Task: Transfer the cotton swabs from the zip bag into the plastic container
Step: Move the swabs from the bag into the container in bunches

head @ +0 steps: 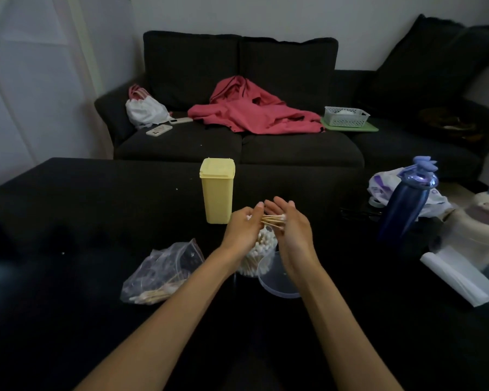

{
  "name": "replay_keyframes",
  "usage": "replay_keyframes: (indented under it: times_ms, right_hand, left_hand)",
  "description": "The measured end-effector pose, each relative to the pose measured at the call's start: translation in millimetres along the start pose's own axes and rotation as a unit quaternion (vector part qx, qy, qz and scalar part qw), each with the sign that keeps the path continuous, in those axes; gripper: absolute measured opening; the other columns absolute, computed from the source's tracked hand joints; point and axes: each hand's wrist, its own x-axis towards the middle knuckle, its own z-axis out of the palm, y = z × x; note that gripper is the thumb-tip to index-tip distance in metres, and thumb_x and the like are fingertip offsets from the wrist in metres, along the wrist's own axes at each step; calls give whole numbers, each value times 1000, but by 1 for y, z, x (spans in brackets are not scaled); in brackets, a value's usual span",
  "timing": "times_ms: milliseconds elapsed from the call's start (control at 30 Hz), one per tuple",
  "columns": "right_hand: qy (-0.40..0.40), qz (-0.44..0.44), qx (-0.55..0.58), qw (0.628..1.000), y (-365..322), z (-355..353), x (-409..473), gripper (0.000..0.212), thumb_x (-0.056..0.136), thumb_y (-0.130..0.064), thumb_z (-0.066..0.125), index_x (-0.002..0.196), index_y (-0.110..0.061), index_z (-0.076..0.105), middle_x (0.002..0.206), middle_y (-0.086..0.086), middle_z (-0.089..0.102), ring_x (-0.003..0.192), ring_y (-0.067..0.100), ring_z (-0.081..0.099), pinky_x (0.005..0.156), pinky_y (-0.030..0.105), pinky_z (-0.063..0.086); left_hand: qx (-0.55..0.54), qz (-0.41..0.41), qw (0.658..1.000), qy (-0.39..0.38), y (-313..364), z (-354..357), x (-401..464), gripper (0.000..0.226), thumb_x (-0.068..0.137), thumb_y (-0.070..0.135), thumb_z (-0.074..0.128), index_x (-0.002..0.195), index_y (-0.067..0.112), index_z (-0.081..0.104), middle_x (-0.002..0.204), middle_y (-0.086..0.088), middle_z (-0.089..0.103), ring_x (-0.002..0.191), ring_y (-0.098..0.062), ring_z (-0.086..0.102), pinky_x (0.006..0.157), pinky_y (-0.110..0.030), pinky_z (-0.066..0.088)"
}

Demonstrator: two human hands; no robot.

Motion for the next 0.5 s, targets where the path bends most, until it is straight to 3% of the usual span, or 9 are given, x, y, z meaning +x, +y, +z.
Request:
replay_keyframes:
  times_ms: [100,200,300,400,500]
  right_hand:
    - [2,-46,-92,995,1,2,-1,40,103,-32,24,135,-19,44,124,3,58,99,9,57,72,21,45]
    - [-7,-86,-210,974,2,-3,2,42,102,-38,27,138,-21,40,130,1,51,114,13,52,84,22,41]
    - [-17,-91,-306,948,1,-12,5,51,94,-51,41,137,-23,40,131,0,51,113,13,53,87,25,43]
    - [-64,-73,-262,960,-7,-20,3,38,89,-45,56,115,-18,61,99,-1,65,81,7,62,70,22,49]
    - [-97,-17,-145,984,-15,-22,-1,23,84,-27,68,101,-13,70,92,5,71,75,9,67,64,18,52]
  left_hand:
    - [16,26,999,13,2,6,0,31,101,37,35,100,15,57,104,-12,67,97,-22,65,94,-39,50]
    - [16,22,1000,6,2,1,1,32,101,38,34,98,15,57,104,-12,66,98,-22,64,93,-39,49]
    - [18,36,999,-1,3,-10,1,34,102,38,33,103,13,56,94,-3,61,85,-10,58,74,-26,45]
    - [25,57,998,-12,4,-17,0,36,102,39,31,107,12,55,88,3,58,77,-1,53,63,-20,38]
    - [30,82,996,-22,1,-22,-1,36,102,40,30,101,13,54,83,3,56,74,-2,53,62,-20,38]
